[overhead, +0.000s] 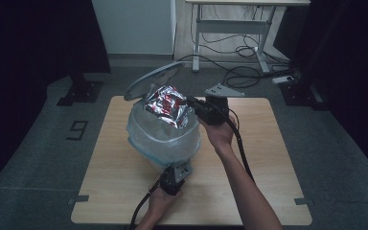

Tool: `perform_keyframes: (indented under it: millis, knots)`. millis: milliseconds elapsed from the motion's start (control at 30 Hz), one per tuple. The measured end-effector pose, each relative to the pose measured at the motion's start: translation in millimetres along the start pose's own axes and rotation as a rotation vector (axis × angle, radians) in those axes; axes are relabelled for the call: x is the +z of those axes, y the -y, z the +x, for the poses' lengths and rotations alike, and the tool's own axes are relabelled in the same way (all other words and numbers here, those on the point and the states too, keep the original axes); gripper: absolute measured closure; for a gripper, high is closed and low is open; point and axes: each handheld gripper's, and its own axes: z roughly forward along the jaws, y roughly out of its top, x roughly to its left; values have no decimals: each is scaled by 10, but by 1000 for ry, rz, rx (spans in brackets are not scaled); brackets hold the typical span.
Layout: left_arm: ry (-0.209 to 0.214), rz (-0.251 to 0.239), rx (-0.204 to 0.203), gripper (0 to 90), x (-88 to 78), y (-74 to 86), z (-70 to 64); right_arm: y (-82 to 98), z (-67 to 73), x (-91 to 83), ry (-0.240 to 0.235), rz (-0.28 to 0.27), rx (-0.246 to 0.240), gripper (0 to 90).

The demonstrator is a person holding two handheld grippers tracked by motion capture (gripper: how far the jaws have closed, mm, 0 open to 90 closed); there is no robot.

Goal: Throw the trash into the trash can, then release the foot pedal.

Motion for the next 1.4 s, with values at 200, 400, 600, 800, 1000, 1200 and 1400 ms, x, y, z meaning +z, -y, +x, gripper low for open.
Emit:
perform_keyframes:
  millis: [200, 400, 600, 800, 1000, 1200, 1400]
  knots:
    - [1, 0, -2, 900, 0, 0, 2, 1, 12, 46, 0, 7, -7, 894]
    - [0, 0, 0, 900, 0, 0, 0, 35, 43, 109, 38, 36, -41, 589]
    - [0, 0, 0, 900, 0, 0, 0, 63, 18, 23, 52, 24, -51, 509]
    - [1, 0, -2, 900, 0, 0, 2, 119, -55, -129, 34, 10, -47, 482]
    - [1, 2, -1, 900, -2, -1, 3, 213, -133, -306, 32, -3, -54, 476]
    - [9, 1, -10, 900, -3, 0, 12, 290, -191, -451, 28, -9, -60, 478]
    - [18, -4, -25, 900, -5, 0, 25, 380, -232, -545, 26, -9, -62, 479]
